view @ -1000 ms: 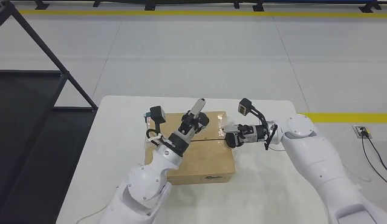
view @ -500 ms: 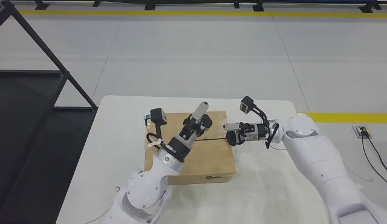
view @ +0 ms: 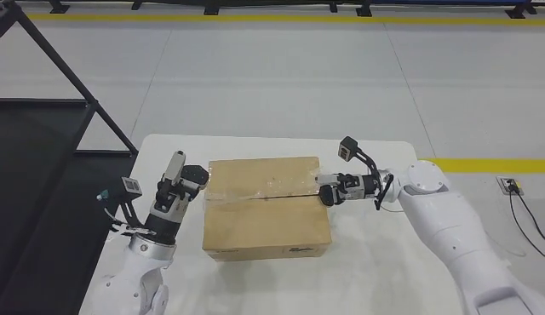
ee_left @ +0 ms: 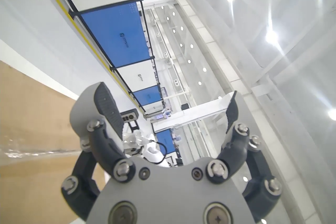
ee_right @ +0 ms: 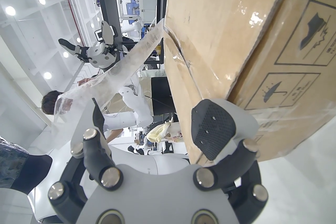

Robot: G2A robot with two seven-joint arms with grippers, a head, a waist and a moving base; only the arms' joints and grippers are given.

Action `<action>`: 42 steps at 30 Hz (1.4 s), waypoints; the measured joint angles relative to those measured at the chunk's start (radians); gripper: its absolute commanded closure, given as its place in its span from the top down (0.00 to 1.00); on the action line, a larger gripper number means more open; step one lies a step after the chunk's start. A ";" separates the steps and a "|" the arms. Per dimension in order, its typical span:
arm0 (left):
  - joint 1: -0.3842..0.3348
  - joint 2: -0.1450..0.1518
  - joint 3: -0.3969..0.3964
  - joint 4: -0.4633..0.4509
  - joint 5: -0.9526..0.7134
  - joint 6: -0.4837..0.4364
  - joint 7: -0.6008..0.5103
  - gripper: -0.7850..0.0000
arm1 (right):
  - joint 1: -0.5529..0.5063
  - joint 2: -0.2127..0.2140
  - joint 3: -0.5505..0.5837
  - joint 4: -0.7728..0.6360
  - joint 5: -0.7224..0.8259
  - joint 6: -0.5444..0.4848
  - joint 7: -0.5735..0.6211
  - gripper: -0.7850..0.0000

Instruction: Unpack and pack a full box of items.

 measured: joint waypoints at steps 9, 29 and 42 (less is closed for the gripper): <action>-0.017 -0.004 0.023 0.041 0.010 0.063 0.044 1.00 | 0.008 -0.002 -0.006 0.002 0.002 0.004 0.004 1.00; -0.028 0.001 0.078 0.150 0.052 0.194 -0.053 1.00 | 0.012 -0.009 -0.017 0.017 -0.001 0.002 0.002 1.00; -0.115 -0.009 0.122 0.272 0.016 0.236 -0.025 1.00 | 0.015 -0.012 -0.024 0.015 -0.004 0.005 0.005 1.00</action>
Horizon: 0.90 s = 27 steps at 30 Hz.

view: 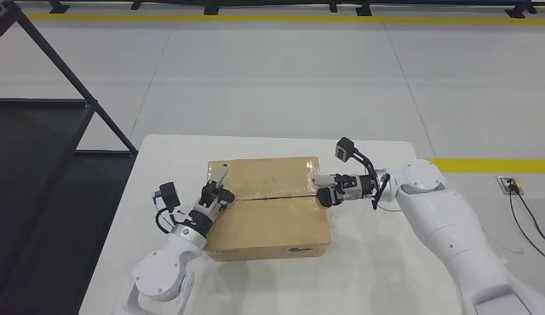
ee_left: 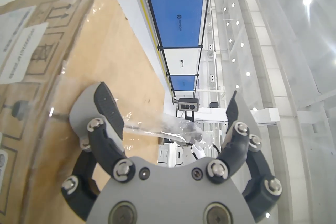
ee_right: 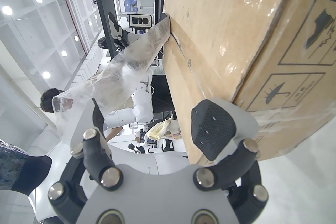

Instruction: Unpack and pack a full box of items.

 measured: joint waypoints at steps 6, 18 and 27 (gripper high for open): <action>0.003 0.000 -0.001 0.001 -0.001 -0.002 0.001 1.00 | 0.006 0.002 0.001 0.007 -0.008 -0.004 -0.004 1.00; 0.012 0.001 -0.001 -0.012 0.001 0.001 -0.012 1.00 | 0.017 0.054 0.082 0.032 -0.041 -0.054 -0.054 1.00; 0.013 0.001 0.004 -0.011 0.000 -0.003 -0.012 1.00 | -0.009 0.086 0.131 -0.042 -0.051 -0.042 -0.042 1.00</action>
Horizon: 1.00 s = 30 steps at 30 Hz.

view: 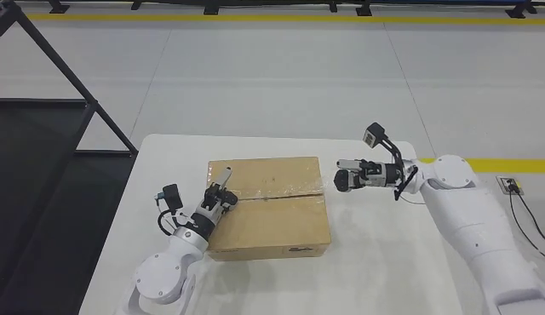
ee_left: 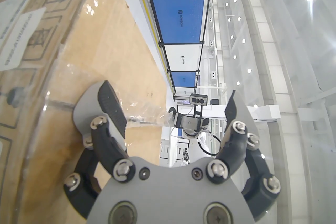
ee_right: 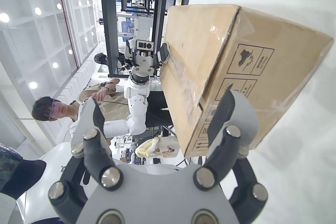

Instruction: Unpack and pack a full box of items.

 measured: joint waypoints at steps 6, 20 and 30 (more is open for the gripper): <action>0.001 0.000 0.000 0.000 -0.003 -0.003 0.002 1.00 | -0.025 0.015 0.016 -0.057 -0.008 0.016 0.016 1.00; 0.000 0.001 -0.003 0.002 -0.006 -0.008 -0.007 1.00 | -0.029 0.015 -0.020 -0.098 -0.101 0.120 -0.017 0.00; -0.003 0.001 -0.007 0.008 -0.011 -0.011 -0.015 1.00 | -0.032 0.017 -0.024 -0.126 -0.134 0.135 -0.033 0.00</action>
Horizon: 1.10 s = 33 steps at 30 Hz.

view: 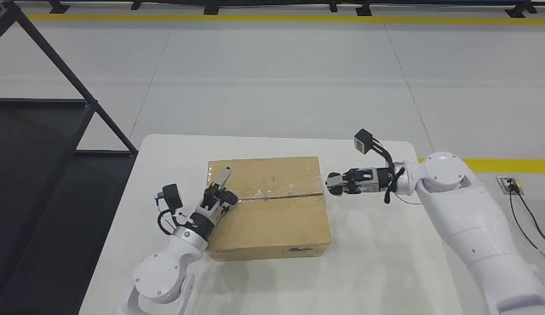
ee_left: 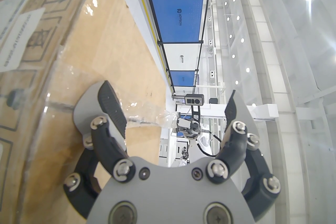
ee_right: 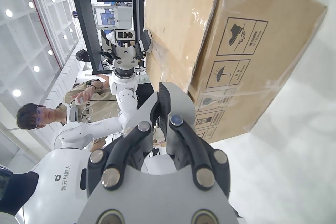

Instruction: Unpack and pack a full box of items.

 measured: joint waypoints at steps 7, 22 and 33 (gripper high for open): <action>0.000 0.001 -0.003 -0.001 -0.001 -0.005 -0.008 1.00 | -0.042 0.013 0.023 -0.077 0.013 -0.016 0.023 0.00; -0.003 0.003 -0.005 0.003 -0.003 -0.003 -0.025 1.00 | -0.146 0.043 0.097 -0.261 0.097 -0.045 0.053 0.00; -0.002 0.004 -0.005 0.004 -0.004 -0.006 -0.029 1.00 | -0.171 0.057 0.109 -0.297 0.056 0.025 0.019 0.00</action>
